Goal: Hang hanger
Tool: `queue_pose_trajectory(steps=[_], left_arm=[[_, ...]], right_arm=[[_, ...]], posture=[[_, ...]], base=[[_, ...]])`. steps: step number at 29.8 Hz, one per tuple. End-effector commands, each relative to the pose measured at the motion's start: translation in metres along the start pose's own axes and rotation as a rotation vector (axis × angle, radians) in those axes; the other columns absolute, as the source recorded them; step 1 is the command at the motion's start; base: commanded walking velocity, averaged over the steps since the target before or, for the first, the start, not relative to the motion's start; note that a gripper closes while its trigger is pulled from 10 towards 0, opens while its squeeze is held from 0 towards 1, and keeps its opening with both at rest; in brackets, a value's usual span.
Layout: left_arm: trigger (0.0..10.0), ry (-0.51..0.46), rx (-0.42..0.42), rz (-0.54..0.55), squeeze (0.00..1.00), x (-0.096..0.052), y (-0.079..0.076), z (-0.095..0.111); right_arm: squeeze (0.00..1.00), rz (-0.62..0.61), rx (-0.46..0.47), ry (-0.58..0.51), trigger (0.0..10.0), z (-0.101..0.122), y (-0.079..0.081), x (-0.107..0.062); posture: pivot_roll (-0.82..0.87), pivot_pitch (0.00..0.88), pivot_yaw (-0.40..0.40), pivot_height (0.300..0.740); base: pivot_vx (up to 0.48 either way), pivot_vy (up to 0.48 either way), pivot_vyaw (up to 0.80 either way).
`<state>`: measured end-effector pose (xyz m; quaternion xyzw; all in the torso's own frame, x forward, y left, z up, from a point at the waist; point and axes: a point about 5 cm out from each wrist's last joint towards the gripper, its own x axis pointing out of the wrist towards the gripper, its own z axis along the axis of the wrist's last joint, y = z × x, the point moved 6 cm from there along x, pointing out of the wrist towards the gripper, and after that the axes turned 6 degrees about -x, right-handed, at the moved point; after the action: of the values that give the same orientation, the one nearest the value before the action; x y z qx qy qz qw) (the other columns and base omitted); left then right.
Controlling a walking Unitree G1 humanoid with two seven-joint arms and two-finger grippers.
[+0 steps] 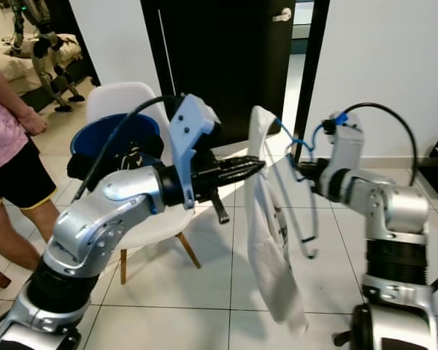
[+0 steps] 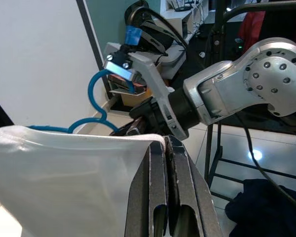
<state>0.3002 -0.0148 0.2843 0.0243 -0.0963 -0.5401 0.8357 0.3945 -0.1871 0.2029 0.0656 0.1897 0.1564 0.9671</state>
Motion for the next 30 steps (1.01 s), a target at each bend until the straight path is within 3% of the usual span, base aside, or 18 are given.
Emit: queue_pose_trajectory(steps=[1,7,10,17,18,20,23,27,28,30], left_arm=[[10.0,-0.012,0.022,-0.035,0.00,0.000,-0.008,0.001],[10.0,-0.022,0.022,-0.075,0.00,0.000,-0.015,0.002],[10.0,-0.028,0.028,-0.147,0.00,-0.001,-0.029,0.002],[10.0,-0.042,0.024,-0.213,0.00,-0.001,-0.042,0.003],[10.0,-0.071,0.006,-0.246,0.00,-0.003,-0.049,0.009],[10.0,-0.071,0.006,-0.246,0.00,-0.003,-0.049,0.009],[10.0,-0.162,-0.048,-0.317,0.00,-0.009,-0.061,0.028],[10.0,-0.189,-0.055,-0.321,0.00,-0.012,-0.060,0.034],[10.0,-0.198,-0.051,-0.281,0.00,-0.013,-0.050,0.038],[10.0,-0.198,-0.051,-0.281,0.00,-0.013,-0.050,0.038]], right_arm=[[0.00,0.033,0.040,-0.022,10.0,0.008,0.009,0.001],[0.00,0.084,0.102,-0.022,10.0,0.008,0.022,0.004],[0.00,0.158,0.152,0.013,10.0,0.004,0.039,0.006],[0.00,0.215,0.147,0.073,10.0,-0.005,0.052,0.008],[0.00,0.229,0.145,0.101,10.0,-0.009,0.058,0.011],[0.00,0.229,0.145,0.101,10.0,-0.009,0.058,0.011],[0.00,0.233,0.135,0.154,10.0,-0.019,0.066,0.019],[0.00,0.235,0.114,0.184,10.0,-0.025,0.070,0.022],[0.00,0.262,0.066,0.207,10.0,-0.029,0.074,0.020],[0.00,0.262,0.066,0.207,10.0,-0.029,0.074,0.020]], posture=[[-0.11,0.000,0.020,0.740],[-0.11,0.000,0.018,0.740],[-0.11,0.000,0.015,0.740],[-0.10,0.000,0.011,0.740],[-0.11,0.000,0.010,0.740],[-0.11,0.000,0.010,0.740],[-0.10,0.000,0.005,0.740],[-0.10,0.000,0.004,0.740],[-0.10,0.000,0.006,0.740],[-0.10,0.000,0.006,0.740]], base=[[0.000,0.000,0.00],[0.000,0.000,0.00],[0.000,0.000,0.00],[0.000,0.000,0.00],[0.000,0.000,0.00],[0.000,0.000,0.00],[0.000,0.000,0.00],[0.000,0.000,0.00],[0.000,0.000,0.00],[0.000,0.000,0.00]])
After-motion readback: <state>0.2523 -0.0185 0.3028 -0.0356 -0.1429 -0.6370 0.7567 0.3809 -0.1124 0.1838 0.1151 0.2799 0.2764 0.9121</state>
